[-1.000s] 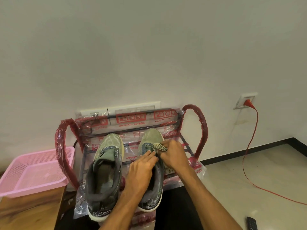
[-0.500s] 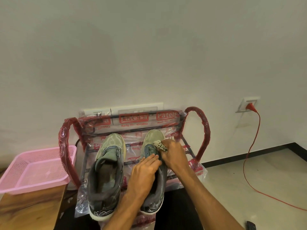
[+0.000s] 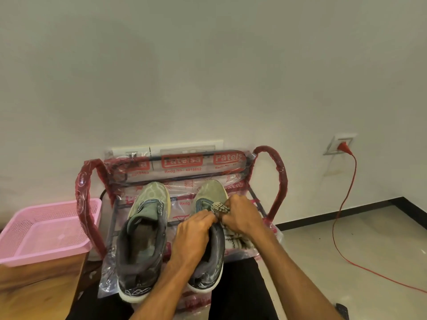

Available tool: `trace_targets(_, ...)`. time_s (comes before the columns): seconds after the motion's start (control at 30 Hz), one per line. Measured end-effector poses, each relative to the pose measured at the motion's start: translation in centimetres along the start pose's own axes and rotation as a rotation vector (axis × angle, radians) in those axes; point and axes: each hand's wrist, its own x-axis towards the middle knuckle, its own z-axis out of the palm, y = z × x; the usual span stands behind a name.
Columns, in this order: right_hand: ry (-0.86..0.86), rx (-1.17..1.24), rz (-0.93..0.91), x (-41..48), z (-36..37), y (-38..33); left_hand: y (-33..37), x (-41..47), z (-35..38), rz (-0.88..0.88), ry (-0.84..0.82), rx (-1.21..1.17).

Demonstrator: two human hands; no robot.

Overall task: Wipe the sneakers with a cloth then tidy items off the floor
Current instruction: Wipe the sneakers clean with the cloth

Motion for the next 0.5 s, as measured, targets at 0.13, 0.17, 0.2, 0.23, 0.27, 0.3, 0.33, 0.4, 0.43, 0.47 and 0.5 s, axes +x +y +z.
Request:
trace_targets(0.13, -0.071, 0.168, 0.135, -0.1, -2.6, 1.2, 0.5, -0.6, 0.2, 0.048, 0.058, 0.008)
trace_targets(0.17, 0.016, 0.192, 0.191, 0.3, -2.5, 1.5, 0.5, -0.7, 0.3, 0.052, 0.063, 0.011)
trace_targets(0.2, 0.116, 0.190, 0.244, 0.7, -2.1, 1.7, 0.4, -0.8, 0.4, 0.055, 0.063, 0.016)
trace_targets(0.23, 0.203, 0.178, 0.282, 1.1, -1.6, 1.7, 0.4, -0.9, 0.5, 0.059, 0.061, 0.017)
trace_targets(0.27, 0.266, 0.166, 0.300, 1.4, -1.0, 1.5, 0.4, -1.0, 0.6, 0.063, 0.064, 0.015)
trace_targets(0.3, 0.311, 0.166, 0.299, 1.6, -0.4, 1.1, 0.3, -1.0, 0.6, 0.063, 0.068, 0.010)
trace_targets(0.33, 0.322, 0.182, 0.291, 1.6, 0.1, 0.7, 0.2, -1.0, 0.6, 0.061, 0.075, 0.003)
trace_targets(0.4, 0.276, 0.274, 0.245, 1.0, 0.8, 0.0, -0.1, -1.1, 0.6, 0.046, 0.088, -0.018)
trace_targets(0.43, 0.242, 0.350, 0.208, 0.4, 0.7, -0.3, -0.2, -1.0, 0.5, 0.035, 0.088, -0.030)
trace_targets(0.47, 0.205, 0.448, 0.169, -0.4, 0.6, -0.3, -0.3, -1.0, 0.4, 0.020, 0.087, -0.045)
trace_targets(0.5, 0.152, 0.570, 0.135, -1.1, 0.4, -0.2, -0.4, -1.0, 0.4, 0.009, 0.092, -0.057)
